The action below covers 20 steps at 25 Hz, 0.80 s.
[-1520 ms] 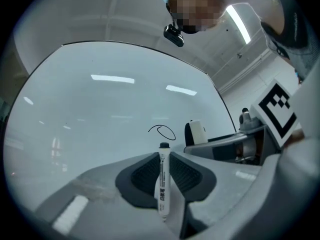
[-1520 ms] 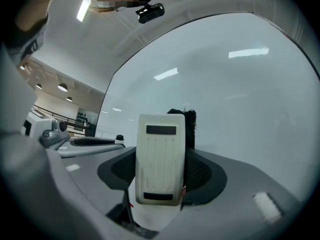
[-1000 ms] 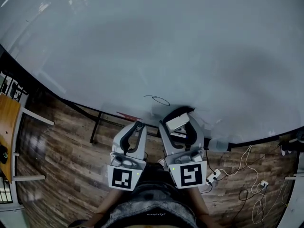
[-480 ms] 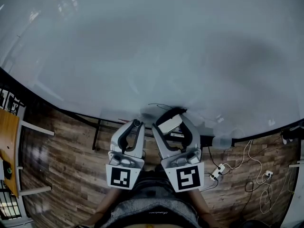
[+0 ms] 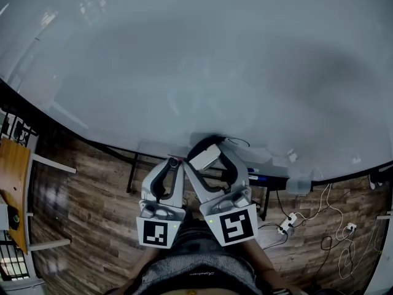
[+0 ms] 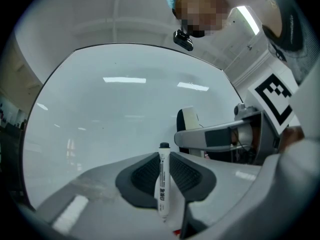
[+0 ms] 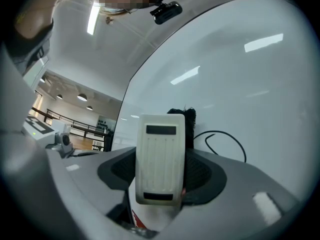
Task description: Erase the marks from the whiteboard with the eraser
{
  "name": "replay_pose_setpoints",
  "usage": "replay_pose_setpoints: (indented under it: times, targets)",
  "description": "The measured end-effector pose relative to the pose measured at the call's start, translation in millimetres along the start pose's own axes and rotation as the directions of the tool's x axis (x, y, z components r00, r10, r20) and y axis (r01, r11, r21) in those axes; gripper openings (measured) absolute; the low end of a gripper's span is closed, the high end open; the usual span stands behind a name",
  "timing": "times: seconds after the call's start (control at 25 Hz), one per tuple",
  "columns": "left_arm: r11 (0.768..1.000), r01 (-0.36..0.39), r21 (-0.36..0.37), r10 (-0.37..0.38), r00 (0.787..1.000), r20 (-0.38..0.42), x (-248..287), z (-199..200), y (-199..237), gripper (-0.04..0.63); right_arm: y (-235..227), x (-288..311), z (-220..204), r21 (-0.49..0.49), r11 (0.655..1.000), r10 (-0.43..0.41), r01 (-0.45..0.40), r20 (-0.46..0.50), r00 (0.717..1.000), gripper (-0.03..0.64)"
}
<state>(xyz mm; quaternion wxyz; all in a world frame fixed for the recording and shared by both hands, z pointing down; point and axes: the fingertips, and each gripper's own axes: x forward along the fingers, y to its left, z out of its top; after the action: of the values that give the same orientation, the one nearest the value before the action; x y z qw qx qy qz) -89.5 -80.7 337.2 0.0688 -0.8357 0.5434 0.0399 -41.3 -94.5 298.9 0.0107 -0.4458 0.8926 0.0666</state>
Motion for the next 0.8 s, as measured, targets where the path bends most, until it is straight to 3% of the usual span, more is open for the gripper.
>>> replay_pose_setpoints:
  times: [0.28,0.56,0.8]
  targets:
    - [1.000,0.013,-0.005,-0.013,1.000,-0.005,0.7,-3.2,-1.8,0.071,1.3,2.4,1.8,-0.013,1.000,0.001,-0.001,0.001,1.000,0.259]
    - [0.997,0.073,-0.034,-0.073,0.997,-0.006,9.5,-5.8,-18.4,0.071,-25.4,-22.0,5.7,-0.044,0.993,-0.108,0.108,0.001,0.994,0.259]
    - [0.989,0.138,-0.051,-0.139,0.990,-0.006,21.3,-9.9,-39.6,0.071,-61.2,-53.1,-0.9,-0.060,0.969,-0.240,0.239,-0.018,0.971,0.259]
